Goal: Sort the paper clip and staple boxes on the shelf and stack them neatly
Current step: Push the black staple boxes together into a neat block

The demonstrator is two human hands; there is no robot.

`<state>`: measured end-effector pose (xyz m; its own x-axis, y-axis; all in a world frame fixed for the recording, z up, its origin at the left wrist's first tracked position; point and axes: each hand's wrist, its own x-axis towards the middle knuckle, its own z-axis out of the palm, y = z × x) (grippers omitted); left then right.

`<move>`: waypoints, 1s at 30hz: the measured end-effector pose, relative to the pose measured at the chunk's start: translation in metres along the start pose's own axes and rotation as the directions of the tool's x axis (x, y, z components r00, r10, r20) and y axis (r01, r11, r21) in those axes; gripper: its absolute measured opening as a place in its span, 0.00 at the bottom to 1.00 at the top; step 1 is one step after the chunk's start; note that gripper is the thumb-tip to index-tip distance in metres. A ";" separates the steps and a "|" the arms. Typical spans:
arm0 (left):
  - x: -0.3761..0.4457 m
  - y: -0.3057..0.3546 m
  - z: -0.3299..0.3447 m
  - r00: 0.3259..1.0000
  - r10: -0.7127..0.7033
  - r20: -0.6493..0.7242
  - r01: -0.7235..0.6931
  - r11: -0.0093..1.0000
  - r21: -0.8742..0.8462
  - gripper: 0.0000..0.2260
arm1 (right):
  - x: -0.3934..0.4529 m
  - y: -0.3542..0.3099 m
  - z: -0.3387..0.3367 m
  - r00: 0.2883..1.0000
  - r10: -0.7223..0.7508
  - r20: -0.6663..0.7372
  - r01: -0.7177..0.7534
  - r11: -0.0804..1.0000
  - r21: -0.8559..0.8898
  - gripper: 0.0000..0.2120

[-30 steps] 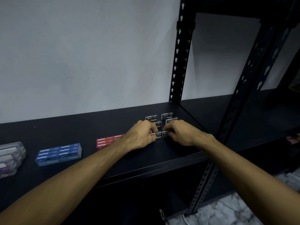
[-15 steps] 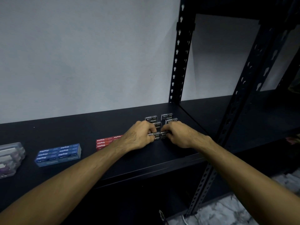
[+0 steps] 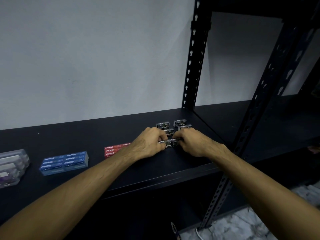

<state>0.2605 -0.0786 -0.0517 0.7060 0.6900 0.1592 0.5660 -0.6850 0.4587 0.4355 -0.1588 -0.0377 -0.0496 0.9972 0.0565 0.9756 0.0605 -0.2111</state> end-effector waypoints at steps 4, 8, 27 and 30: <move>0.000 0.001 -0.001 1.000 -0.004 0.006 0.004 1.000 0.009 0.05 | 0.000 0.001 0.000 1.000 -0.005 -0.006 0.005 1.000 -0.008 0.11; 0.001 0.000 -0.004 1.000 0.008 0.014 -0.009 0.997 0.075 0.12 | 0.002 0.006 -0.003 1.000 0.001 0.012 -0.001 1.000 -0.004 0.10; 0.056 -0.014 -0.010 1.000 0.002 0.017 -0.003 0.997 0.075 0.13 | 0.038 0.049 -0.010 0.975 0.171 -0.142 -0.172 0.985 0.003 0.18; 0.062 -0.016 -0.006 0.999 0.009 0.045 -0.012 0.998 0.063 0.11 | 0.044 0.054 -0.007 0.980 0.162 -0.120 -0.158 0.987 0.038 0.16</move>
<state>0.2923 -0.0232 -0.0439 0.7297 0.6725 0.1236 0.5834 -0.7067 0.4004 0.4872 -0.1122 -0.0400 0.1347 0.9812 0.1382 0.9622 -0.0962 -0.2547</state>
